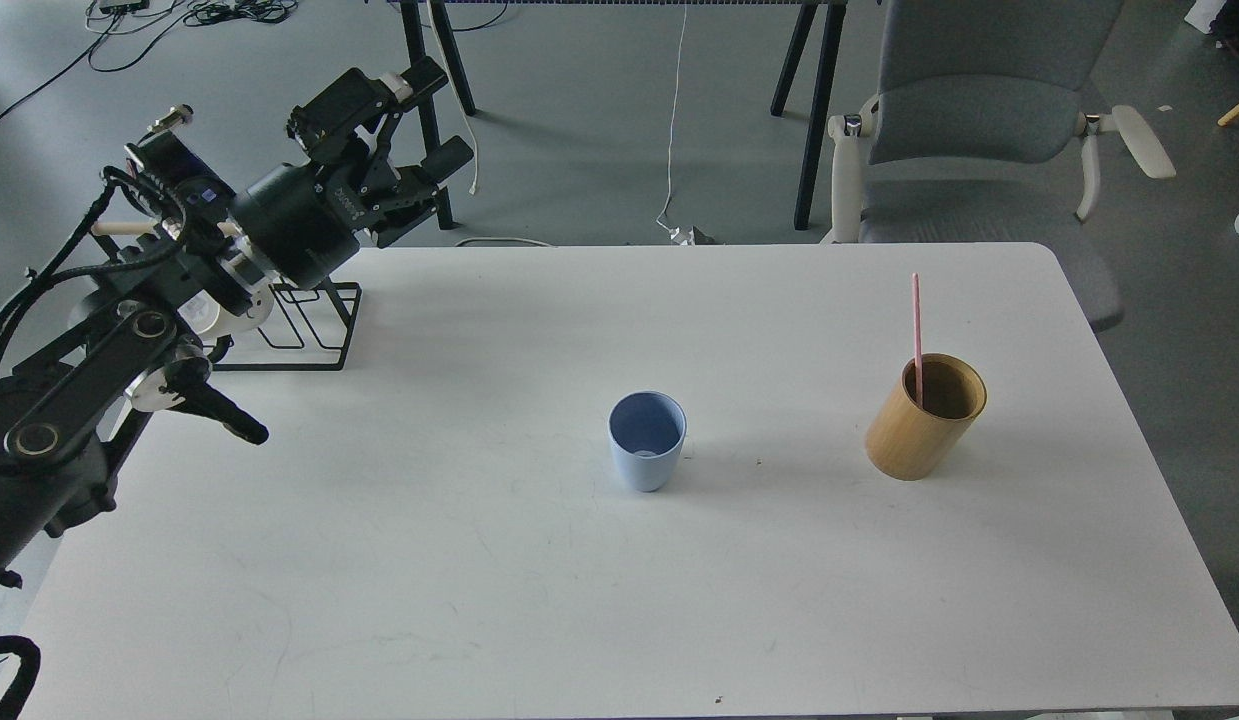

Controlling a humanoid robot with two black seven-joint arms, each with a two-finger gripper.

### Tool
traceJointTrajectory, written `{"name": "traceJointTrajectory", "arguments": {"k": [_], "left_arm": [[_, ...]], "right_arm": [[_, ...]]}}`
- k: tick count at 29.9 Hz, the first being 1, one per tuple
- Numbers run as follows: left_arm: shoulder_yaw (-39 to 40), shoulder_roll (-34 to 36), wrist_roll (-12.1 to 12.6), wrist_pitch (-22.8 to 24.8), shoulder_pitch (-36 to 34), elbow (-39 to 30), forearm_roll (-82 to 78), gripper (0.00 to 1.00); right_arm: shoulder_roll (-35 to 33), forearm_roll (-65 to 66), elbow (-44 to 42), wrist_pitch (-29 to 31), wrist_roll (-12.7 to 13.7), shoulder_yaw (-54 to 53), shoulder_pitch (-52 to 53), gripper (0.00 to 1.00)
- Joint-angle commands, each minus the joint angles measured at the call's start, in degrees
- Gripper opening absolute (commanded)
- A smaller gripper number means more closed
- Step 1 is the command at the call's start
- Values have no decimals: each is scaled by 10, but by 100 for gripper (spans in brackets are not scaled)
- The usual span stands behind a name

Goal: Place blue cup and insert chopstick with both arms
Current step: 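Release the blue cup and retract the left arm toward the rack, then reach the right gripper to the tan holder and grasp the red straw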

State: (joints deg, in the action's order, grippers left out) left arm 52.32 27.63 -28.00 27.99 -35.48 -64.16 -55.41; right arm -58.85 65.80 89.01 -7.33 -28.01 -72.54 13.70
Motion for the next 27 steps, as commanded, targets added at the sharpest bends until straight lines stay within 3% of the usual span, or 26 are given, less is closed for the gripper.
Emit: {"name": "traceJointTrajectory", "arguments": {"k": [1, 8, 22, 27], "left_arm": [[12, -5, 0, 0, 2, 0, 32, 98], [26, -3, 0, 0, 4, 4, 87, 98], [24, -12, 0, 0, 12, 4, 87, 98], [21, -14, 0, 0, 13, 6, 88, 98]], "right_arm": [[6, 81, -25, -48, 0, 49, -19, 99], [64, 201, -105, -108, 0, 139, -19, 97], [149, 242, -200, -106, 0, 216, 11, 92], [193, 242, -242, -105, 0, 276, 60, 83]]}}
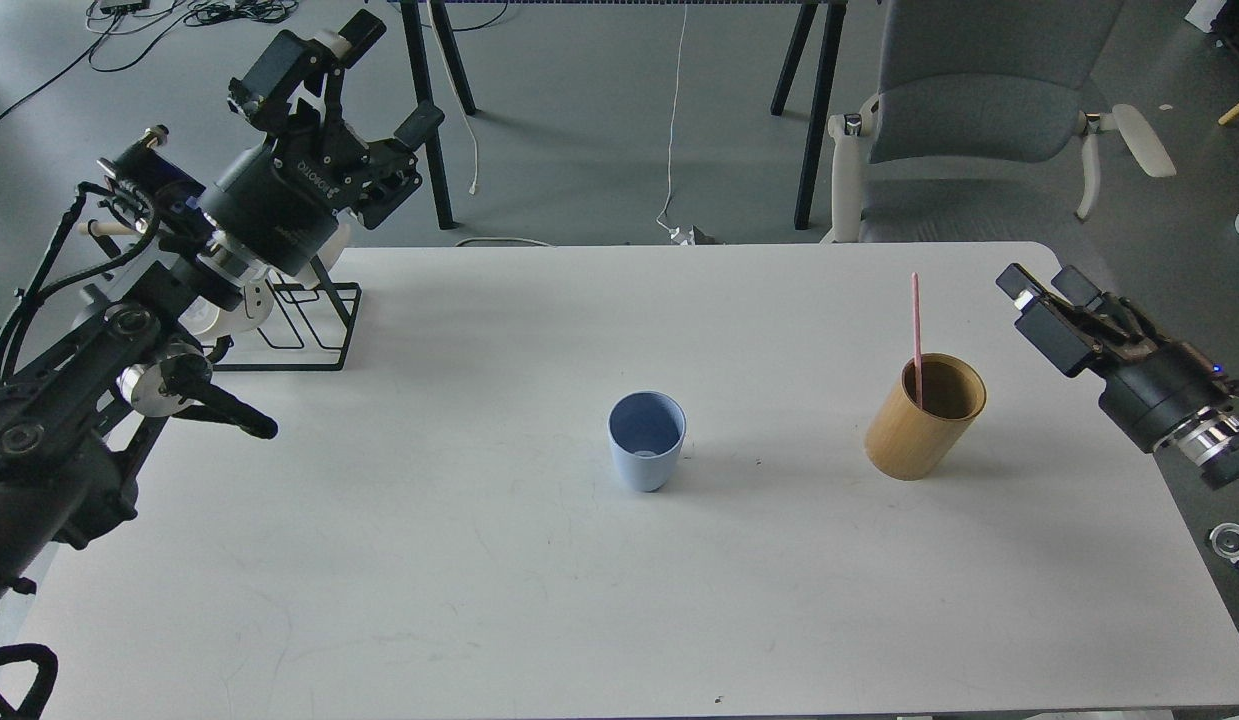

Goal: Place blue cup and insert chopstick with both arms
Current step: 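Reach the right gripper to the tan holder and grasp the red straw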

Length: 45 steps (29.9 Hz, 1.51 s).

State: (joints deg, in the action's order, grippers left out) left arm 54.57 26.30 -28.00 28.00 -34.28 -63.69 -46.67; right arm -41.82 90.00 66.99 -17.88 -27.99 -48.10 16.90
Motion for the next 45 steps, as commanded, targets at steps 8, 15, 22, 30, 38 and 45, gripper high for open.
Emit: {"name": "traceJointTrajectory", "arguments": {"k": [8, 15, 22, 30, 38, 45], "left_arm": [[-2, -1, 0, 0, 15, 1, 1, 98], [-1, -1, 0, 0, 16, 2, 1, 98], [-2, -1, 0, 0, 19, 3, 2, 98], [-2, -2, 0, 0, 20, 3, 2, 98], [-2, -2, 0, 0, 20, 4, 2, 98], [-2, -2, 0, 0, 20, 12, 3, 98]], "right_arm": [[70, -1, -80, 4, 0, 86, 83, 62], [72, -1, -105, 4, 0, 134, 117, 57], [72, -1, -113, 7, 0, 181, 147, 56], [72, -1, -133, 13, 0, 214, 161, 53], [72, 0, -134, 14, 0, 223, 171, 36], [72, 0, -135, 14, 0, 223, 171, 25]]}}
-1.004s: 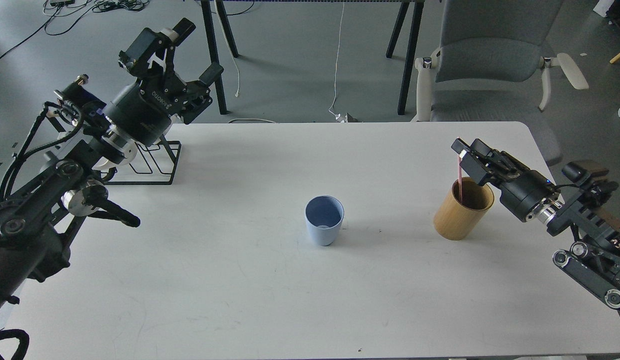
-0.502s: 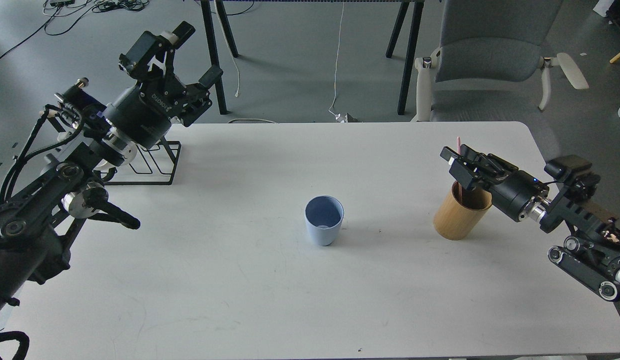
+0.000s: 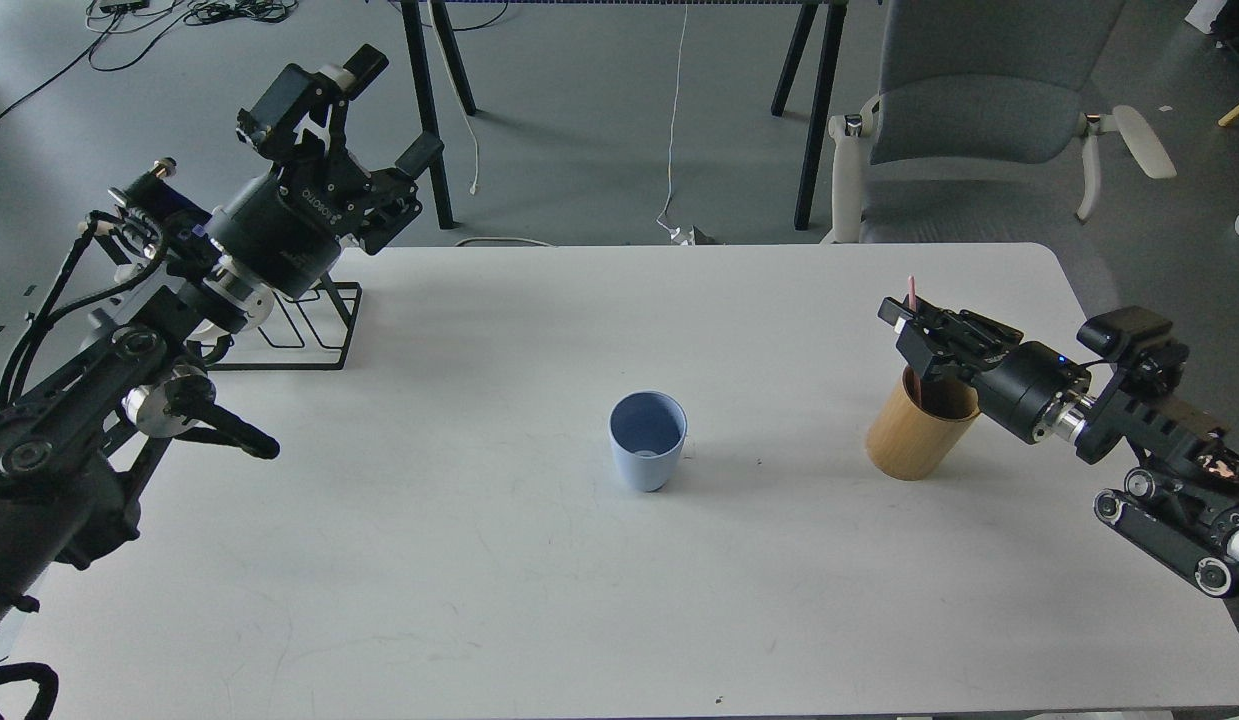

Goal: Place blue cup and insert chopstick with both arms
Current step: 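Reach the right gripper to the tan holder and grasp the red straw, then pull the red straw up out of the tan holder with the right gripper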

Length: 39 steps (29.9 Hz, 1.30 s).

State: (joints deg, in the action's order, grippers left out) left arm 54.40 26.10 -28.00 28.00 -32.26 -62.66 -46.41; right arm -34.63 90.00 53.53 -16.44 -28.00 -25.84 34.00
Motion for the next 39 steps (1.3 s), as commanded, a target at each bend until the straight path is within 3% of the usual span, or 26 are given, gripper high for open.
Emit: {"name": "traceJointTrajectory", "arguments": {"k": [1, 28, 39], "left_arm": [[0, 0, 0, 0, 0, 3, 0, 98], [0, -9, 0, 0, 0, 14, 18, 98], [0, -9, 0, 0, 0, 16, 19, 98]], "right_arm": [[0, 0, 0, 0, 0, 1, 1, 25], [-10, 0, 6, -3, 0, -1, 1, 13], [-69, -1, 56, -9, 0, -24, -3, 10]]}}
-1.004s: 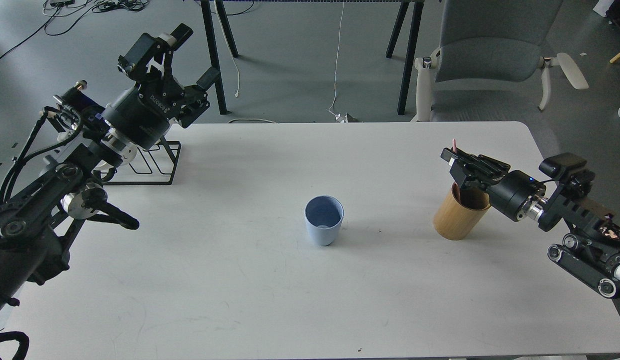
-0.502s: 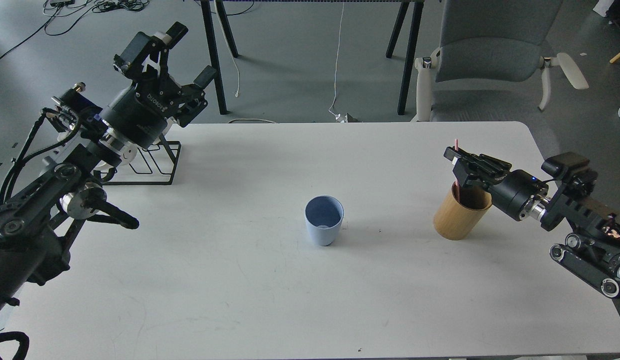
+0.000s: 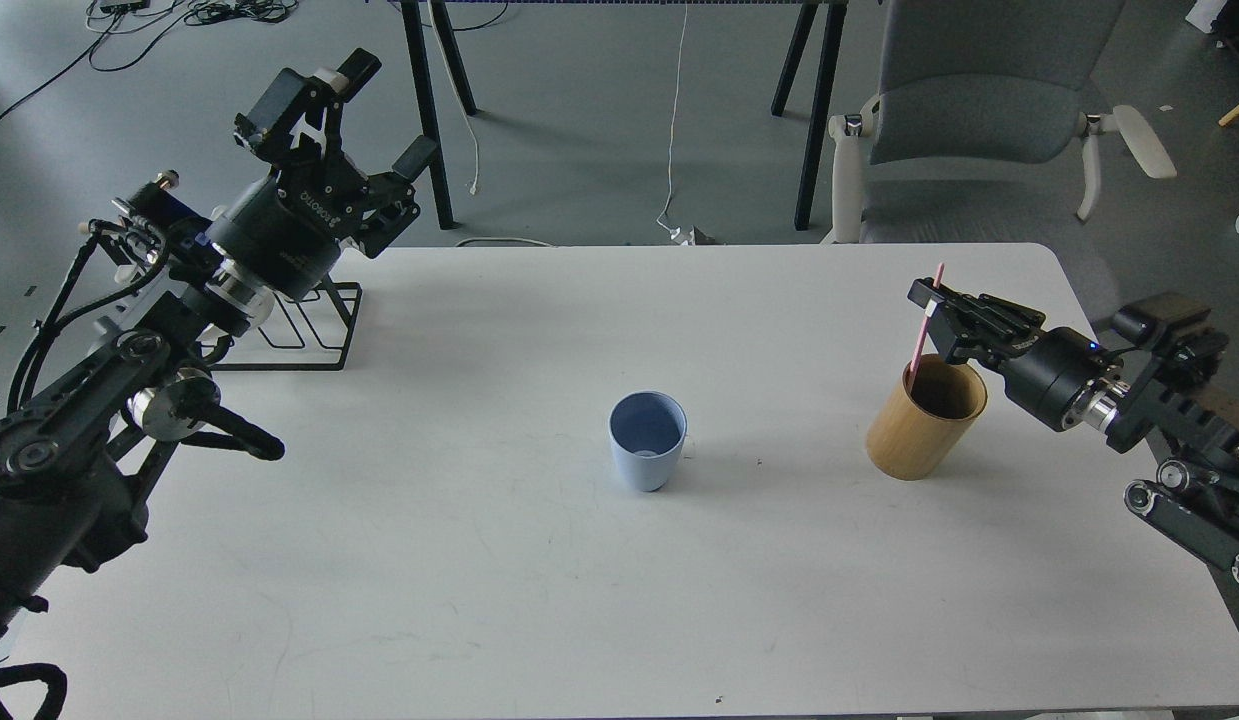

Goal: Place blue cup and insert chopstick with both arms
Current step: 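Pull the red straw up out of the tan holder with the right gripper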

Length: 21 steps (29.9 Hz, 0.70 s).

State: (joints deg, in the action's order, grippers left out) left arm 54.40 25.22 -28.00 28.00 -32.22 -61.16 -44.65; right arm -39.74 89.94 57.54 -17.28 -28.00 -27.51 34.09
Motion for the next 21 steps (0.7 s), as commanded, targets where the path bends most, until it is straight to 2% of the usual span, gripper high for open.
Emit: {"name": "traceJointTrajectory", "arguments": {"k": [1, 15, 21], "left_arm": [[0, 0, 0, 0, 0, 1, 1, 98], [-1, -9, 0, 0, 1, 4, 1, 98], [-2, -15, 0, 0, 1, 16, 0, 98]], "right_arm": [[-24, -1, 22, -1, 0, -8, -3, 10], [-117, -4, 91, -19, 0, -30, -13, 8], [-175, -12, 164, -32, 0, -42, -14, 8]]}}
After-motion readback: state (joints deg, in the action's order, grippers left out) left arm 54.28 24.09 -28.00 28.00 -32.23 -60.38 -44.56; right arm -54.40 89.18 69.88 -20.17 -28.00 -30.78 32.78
